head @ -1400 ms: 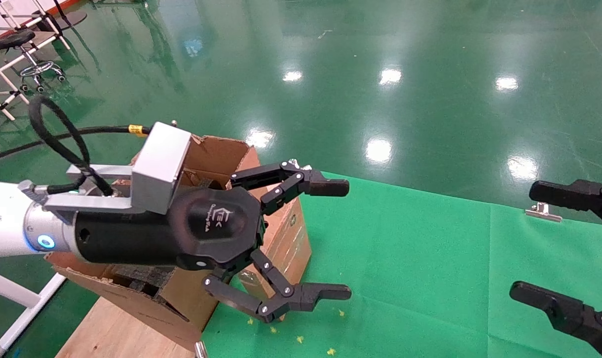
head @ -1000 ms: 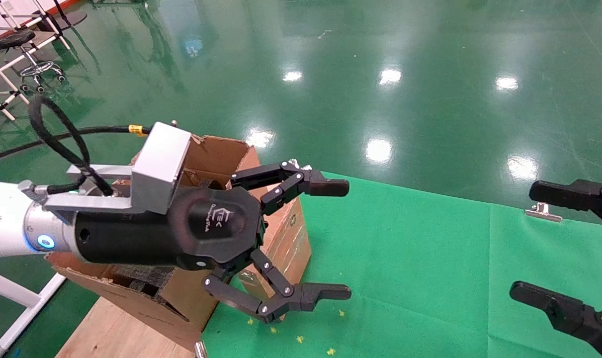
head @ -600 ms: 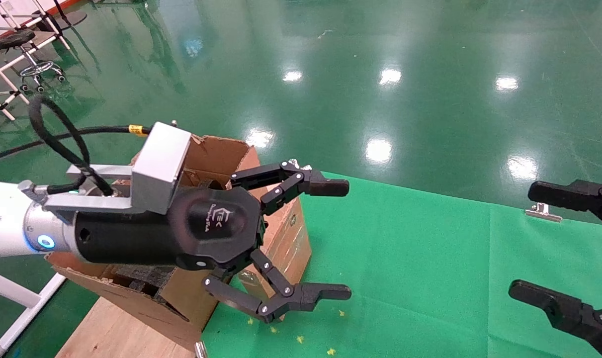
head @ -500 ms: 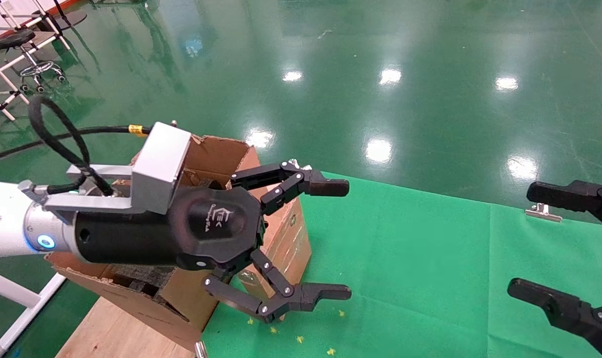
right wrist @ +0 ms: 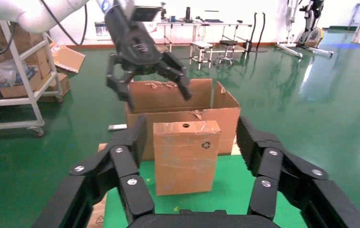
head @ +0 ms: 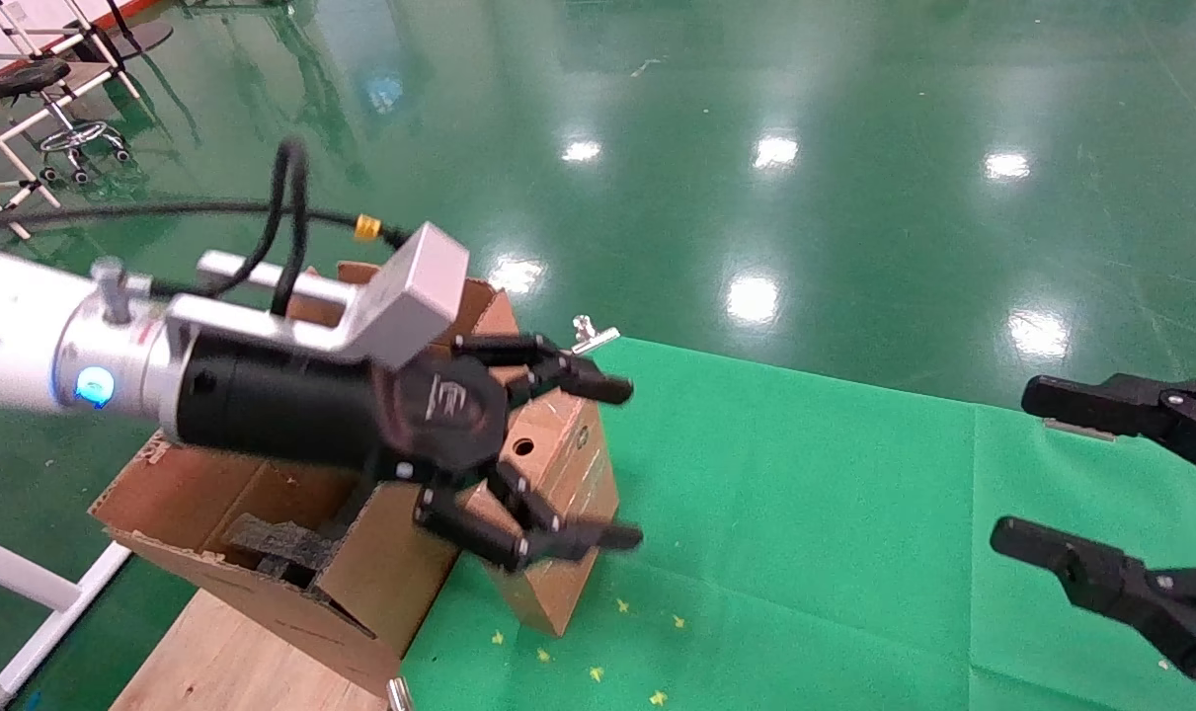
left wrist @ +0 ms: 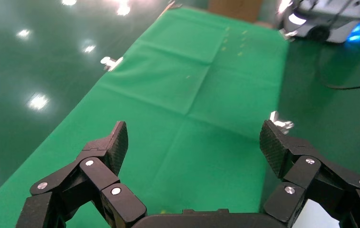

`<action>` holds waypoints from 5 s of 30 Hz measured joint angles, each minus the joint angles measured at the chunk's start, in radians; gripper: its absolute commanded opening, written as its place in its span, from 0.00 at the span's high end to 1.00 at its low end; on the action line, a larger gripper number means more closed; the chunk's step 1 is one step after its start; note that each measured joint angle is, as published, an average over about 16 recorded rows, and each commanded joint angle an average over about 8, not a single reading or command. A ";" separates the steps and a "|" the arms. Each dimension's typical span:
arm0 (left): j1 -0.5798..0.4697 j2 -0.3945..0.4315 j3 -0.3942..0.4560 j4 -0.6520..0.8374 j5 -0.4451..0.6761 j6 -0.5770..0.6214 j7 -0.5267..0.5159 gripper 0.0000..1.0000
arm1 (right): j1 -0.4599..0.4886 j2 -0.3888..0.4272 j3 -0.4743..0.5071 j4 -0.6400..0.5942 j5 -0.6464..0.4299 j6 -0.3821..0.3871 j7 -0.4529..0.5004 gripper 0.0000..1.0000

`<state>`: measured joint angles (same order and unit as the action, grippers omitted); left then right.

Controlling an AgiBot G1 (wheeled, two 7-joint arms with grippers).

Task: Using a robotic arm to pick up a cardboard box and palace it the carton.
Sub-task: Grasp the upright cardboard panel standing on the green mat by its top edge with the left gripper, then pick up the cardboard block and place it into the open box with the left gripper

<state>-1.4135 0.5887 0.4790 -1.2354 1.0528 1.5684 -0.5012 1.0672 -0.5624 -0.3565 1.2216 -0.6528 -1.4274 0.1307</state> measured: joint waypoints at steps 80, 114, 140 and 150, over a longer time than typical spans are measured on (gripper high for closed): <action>-0.521 0.324 0.755 0.478 0.421 0.007 -0.460 1.00 | -0.001 0.000 0.000 -0.001 0.000 0.001 0.000 0.00; -0.675 0.253 0.688 0.489 0.387 -0.033 -0.378 1.00 | -0.001 0.000 0.000 -0.001 0.001 0.001 0.000 0.00; -0.861 0.056 0.676 1.002 0.534 -0.170 -0.060 1.00 | -0.001 0.000 0.000 -0.001 0.001 0.001 0.000 0.00; -0.778 0.022 0.669 1.131 0.521 -0.226 0.023 1.00 | -0.001 0.000 0.000 -0.001 0.001 0.001 0.000 0.00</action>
<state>-2.1919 0.6104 1.1485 -0.1047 1.5735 1.3421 -0.4780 1.0666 -0.5621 -0.3565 1.2210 -0.6522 -1.4267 0.1306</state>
